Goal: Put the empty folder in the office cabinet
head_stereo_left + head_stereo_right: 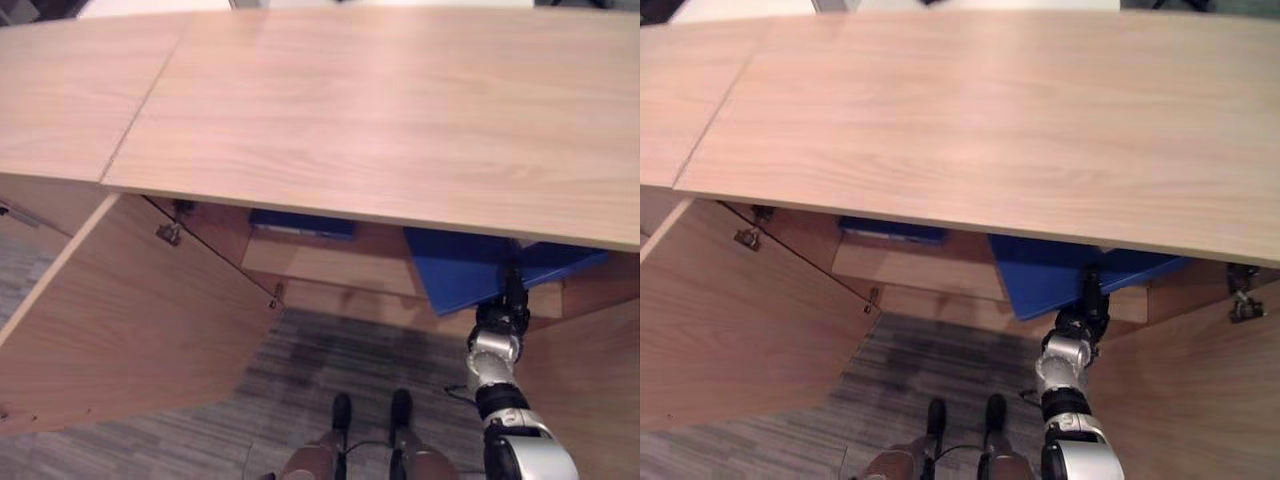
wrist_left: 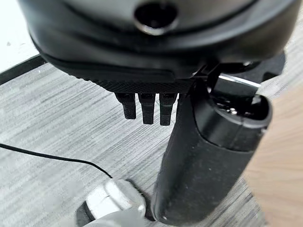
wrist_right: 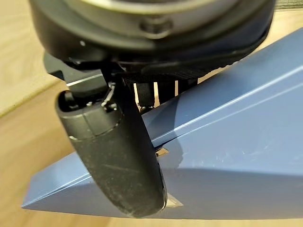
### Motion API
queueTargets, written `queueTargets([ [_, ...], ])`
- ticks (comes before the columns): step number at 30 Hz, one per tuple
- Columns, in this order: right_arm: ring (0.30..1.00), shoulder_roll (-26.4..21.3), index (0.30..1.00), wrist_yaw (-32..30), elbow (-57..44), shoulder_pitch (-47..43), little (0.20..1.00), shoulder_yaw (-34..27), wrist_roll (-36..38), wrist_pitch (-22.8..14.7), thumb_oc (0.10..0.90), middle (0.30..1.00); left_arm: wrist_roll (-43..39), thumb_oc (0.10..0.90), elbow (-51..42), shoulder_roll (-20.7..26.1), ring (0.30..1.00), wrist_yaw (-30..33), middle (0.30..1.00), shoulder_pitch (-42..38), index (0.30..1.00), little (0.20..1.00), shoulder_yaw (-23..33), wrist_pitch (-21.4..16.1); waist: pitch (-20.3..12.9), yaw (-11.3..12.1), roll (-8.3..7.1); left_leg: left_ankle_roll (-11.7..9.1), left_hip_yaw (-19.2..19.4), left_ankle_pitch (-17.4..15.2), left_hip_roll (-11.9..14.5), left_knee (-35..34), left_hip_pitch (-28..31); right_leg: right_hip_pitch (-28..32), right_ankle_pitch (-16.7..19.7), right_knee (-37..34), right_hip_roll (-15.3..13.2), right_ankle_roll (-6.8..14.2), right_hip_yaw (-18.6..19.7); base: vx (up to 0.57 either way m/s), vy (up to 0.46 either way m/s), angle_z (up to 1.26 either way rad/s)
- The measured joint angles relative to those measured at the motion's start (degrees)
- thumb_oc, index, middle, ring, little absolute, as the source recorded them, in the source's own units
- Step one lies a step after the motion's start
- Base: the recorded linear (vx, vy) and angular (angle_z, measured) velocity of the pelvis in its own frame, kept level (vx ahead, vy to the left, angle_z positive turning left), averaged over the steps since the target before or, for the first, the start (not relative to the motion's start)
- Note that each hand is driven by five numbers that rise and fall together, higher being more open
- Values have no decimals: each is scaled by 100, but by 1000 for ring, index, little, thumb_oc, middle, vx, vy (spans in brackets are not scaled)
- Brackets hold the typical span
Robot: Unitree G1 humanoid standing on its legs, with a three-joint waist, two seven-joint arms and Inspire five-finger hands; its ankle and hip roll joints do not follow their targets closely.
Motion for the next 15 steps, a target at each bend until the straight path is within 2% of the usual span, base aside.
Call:
queueTargets([
  [6, 300, -21, 300, -404, -166, -913, 300, -169, 58, -533, 400, 300, -164, 800, -252, -108, 900, 18, 900, -227, 900, 900, -434, -50, 569, 114, 246, 37, 76, 119, -56, 3, -445, -469, 185, 8, -54, -47, 56, -83, 35, -5],
  [11, 300, -144, 300, -751, -256, -1563, 300, -150, 18, -625, 400, 300, -199, 800, -420, -100, 900, 181, 900, -294, 900, 900, -680, -140, 830, 292, 288, 36, 139, 161, -66, 6, -774, -823, 256, 9, -57, -70, 122, -4, 3, -5],
  [15, 300, -176, 300, -977, -711, -1624, 300, -141, -74, -768, 400, 300, -203, 800, -863, -64, 900, 228, 900, -269, 900, 900, -940, -154, 858, 384, 286, 37, 133, 165, -78, 6, -934, -977, 257, 17, -69, -71, 117, -12, 7, 1],
])
